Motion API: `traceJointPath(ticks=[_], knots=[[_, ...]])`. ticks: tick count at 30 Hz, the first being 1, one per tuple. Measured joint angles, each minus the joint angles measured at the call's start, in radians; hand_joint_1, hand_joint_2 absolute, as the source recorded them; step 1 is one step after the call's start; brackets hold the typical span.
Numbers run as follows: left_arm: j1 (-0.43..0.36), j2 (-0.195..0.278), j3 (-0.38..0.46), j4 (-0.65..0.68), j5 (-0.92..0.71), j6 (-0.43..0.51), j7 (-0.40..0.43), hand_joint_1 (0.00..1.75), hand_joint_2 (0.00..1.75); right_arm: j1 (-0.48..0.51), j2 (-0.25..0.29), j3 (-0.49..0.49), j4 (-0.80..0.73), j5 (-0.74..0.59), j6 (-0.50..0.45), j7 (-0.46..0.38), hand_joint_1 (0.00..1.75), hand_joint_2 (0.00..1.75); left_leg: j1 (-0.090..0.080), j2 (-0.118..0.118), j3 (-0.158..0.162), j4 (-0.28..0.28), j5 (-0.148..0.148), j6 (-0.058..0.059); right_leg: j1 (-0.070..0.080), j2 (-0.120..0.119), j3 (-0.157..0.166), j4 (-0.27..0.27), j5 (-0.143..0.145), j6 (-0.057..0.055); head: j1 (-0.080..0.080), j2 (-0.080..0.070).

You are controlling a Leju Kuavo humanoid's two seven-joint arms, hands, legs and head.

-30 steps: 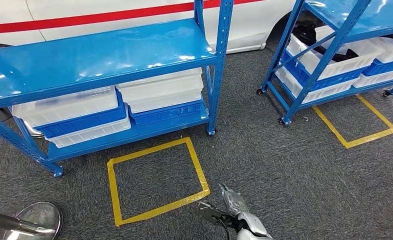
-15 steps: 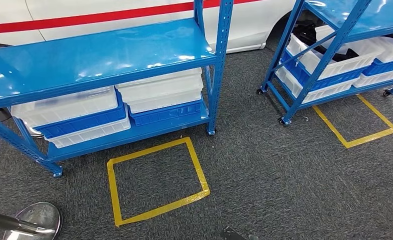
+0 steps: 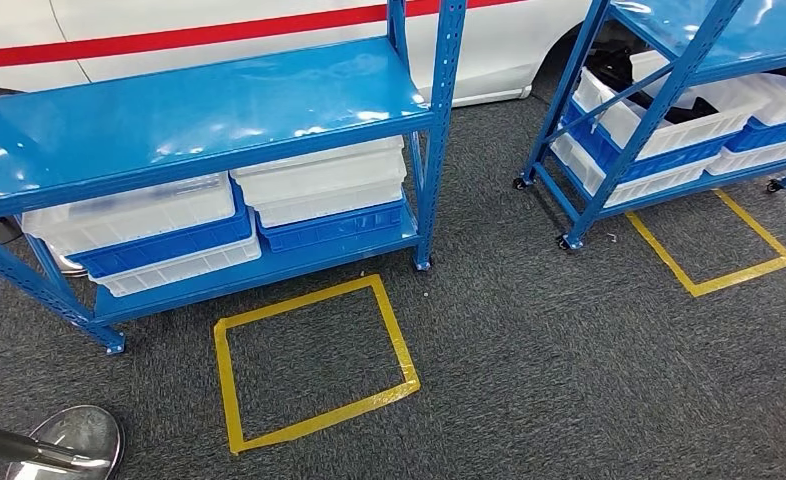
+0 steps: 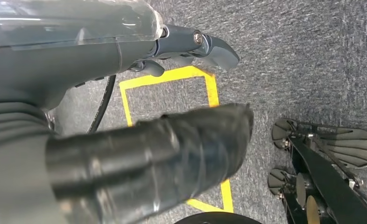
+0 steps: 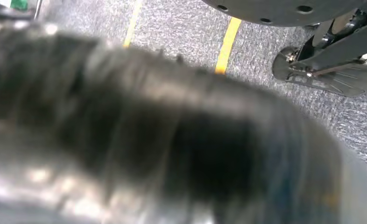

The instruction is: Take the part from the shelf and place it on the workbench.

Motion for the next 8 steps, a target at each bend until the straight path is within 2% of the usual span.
traceJointPath(ticks=[8], knots=[[0.002,0.003,-0.009,-0.004,0.000,0.000,0.001,0.00,0.00,0.003,0.003,-0.015,0.013,-0.001,0.000,0.000,0.00,0.00,0.000,0.000,0.000,0.000,0.000,0.000,0.000,0.000,0.000,0.000,0.000,0.000,0.000,0.000]])
